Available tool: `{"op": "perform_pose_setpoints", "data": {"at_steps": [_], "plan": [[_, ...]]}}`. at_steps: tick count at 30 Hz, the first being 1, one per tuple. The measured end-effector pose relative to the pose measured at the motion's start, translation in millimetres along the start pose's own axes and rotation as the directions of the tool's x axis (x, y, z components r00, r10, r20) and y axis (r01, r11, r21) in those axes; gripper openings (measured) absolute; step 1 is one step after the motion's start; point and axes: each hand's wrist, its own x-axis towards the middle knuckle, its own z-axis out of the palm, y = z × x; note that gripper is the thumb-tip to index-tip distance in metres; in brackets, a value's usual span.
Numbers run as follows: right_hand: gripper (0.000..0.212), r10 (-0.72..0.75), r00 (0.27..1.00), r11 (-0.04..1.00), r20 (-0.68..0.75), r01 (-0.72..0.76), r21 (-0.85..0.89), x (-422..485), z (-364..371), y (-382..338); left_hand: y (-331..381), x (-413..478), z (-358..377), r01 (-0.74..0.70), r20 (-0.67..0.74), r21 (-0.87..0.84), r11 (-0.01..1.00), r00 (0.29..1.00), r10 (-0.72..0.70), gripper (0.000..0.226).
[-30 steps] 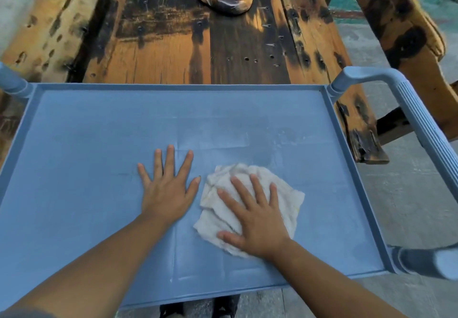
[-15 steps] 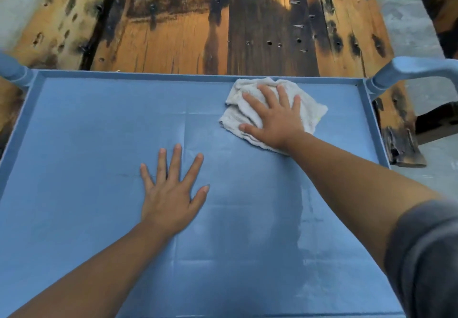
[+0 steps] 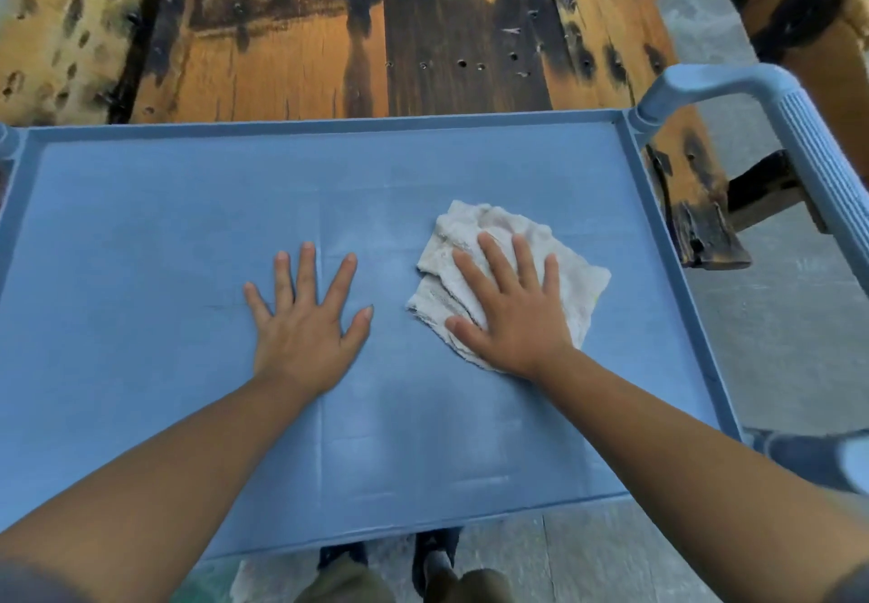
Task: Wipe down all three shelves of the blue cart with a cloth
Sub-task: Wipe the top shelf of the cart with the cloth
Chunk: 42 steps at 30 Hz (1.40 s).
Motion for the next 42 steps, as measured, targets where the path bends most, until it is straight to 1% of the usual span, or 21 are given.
{"op": "perform_pose_setpoints", "data": {"at_steps": [3, 6, 9, 13, 14, 16, 18, 20, 21, 23, 25, 28, 30, 35, 39, 42], "plan": [[0.081, -0.059, 0.997, 0.998, -0.052, 0.058, -0.017, -70, 13, 7, 0, 0, -2, 0.001, 0.011, -0.01, 1.0, 1.0, -0.001, 0.067], [0.082, -0.086, 0.995, 0.995, -0.048, 0.084, -0.046, -120, 18, 19, 1, -2, -5, 0.005, 0.033, -0.01, 1.0, 0.999, -0.004, 0.067], [0.083, -0.077, 0.997, 0.996, -0.029, 0.076, -0.05, -140, 19, 21, 3, -5, -10, 0.011, 0.067, 0.002, 1.0, 0.998, -0.011, 0.067], [0.084, -0.056, 0.998, 0.998, 0.015, 0.057, -0.04, -143, 14, 20, 12, -1, -26, 0.032, 0.198, 0.047, 0.998, 0.979, -0.041, 0.067], [0.083, -0.052, 0.998, 0.998, 0.022, 0.053, -0.036, -143, 13, 20, 20, 0, -31, 0.042, 0.199, 0.048, 0.998, 0.979, -0.05, 0.067], [0.082, -0.045, 0.998, 0.999, 0.036, 0.046, -0.019, -144, 11, 18, 41, 2, -38, 0.044, 0.13, -0.005, 0.999, 0.991, -0.043, 0.063], [0.082, -0.038, 0.999, 0.999, 0.035, 0.038, -0.01, -143, 11, 18, 73, 6, -39, -0.012, 0.06, -0.089, 0.996, 0.998, 0.017, 0.061], [0.082, -0.039, 0.999, 0.999, 0.027, 0.039, 0.003, -143, 11, 19, 101, 4, -34, -0.08, 0.048, -0.177, 0.981, 0.995, 0.09, 0.061], [0.082, -0.037, 0.999, 0.999, 0.016, 0.036, 0.011, -142, 11, 20, 111, 2, -28, -0.114, 0.057, -0.173, 0.978, 0.99, 0.126, 0.062], [0.081, -0.028, 1.0, 0.999, -0.009, 0.029, 0.029, -139, 12, 22, 117, -3, -12, -0.168, 0.072, -0.088, 0.982, 0.982, 0.175, 0.063], [0.08, -0.03, 0.999, 0.999, -0.039, 0.032, 0.041, -134, 15, 24, 114, -4, -2, -0.175, 0.059, -0.044, 0.984, 0.982, 0.177, 0.064], [0.081, -0.018, 0.997, 0.999, -0.077, 0.021, 0.034, -120, 17, 29, 112, -4, 3, -0.177, 0.048, -0.044, 0.983, 0.983, 0.179, 0.064], [0.082, 0.038, 0.997, 0.998, -0.07, -0.035, 0.044, -95, 14, 38, 113, -3, 3, -0.184, 0.048, -0.031, 0.982, 0.982, 0.185, 0.065], [0.086, 0.203, 0.979, 0.979, -0.023, -0.203, 0.029, 3, -6, 71, 115, -5, -1, -0.192, 0.043, -0.037, 0.981, 0.98, 0.193, 0.066], [0.09, 0.26, 0.966, 0.965, -0.001, -0.26, 0.019, 84, -23, 103, 114, -5, 2, -0.201, 0.039, -0.016, 0.98, 0.979, 0.201, 0.066], [0.091, 0.302, 0.953, 0.953, -0.017, -0.301, 0.029, 129, -29, 117, 112, -3, 5, -0.206, 0.037, -0.004, 0.979, 0.978, 0.206, 0.067]]}}
